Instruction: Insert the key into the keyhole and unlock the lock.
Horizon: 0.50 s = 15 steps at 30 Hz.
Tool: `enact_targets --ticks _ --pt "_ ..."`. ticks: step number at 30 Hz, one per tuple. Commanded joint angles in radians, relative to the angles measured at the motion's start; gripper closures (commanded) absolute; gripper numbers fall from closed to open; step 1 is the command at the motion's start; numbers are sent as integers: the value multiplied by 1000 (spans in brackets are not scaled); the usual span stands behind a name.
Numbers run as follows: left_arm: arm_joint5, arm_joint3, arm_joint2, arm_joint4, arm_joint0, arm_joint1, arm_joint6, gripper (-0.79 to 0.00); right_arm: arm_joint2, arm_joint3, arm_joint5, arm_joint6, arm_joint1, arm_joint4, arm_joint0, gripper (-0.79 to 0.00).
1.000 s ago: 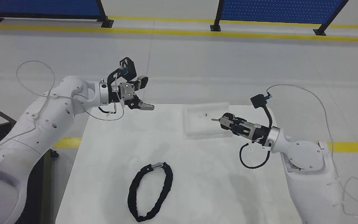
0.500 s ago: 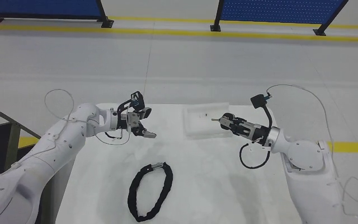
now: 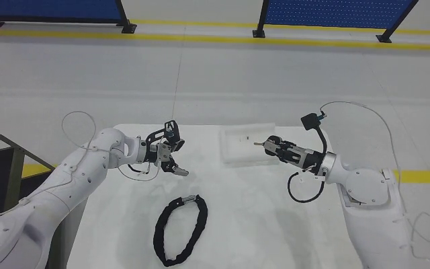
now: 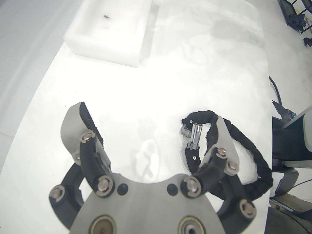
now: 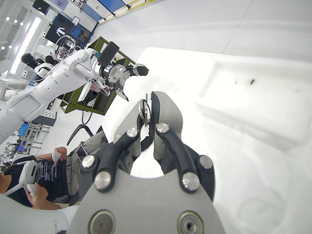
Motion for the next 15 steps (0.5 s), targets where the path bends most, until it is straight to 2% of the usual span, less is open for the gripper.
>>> enact_targets --ticks 1,11,15 --pt "0 0 0 0 0 0 0 -785 0 0 0 0 0 0 0 0" --pt "23 -12 -8 2 12 1 7 -785 0 0 0 0 0 0 0 0" --pt "21 -47 -36 69 42 14 67 -785 0 0 0 0 0 0 0 0"
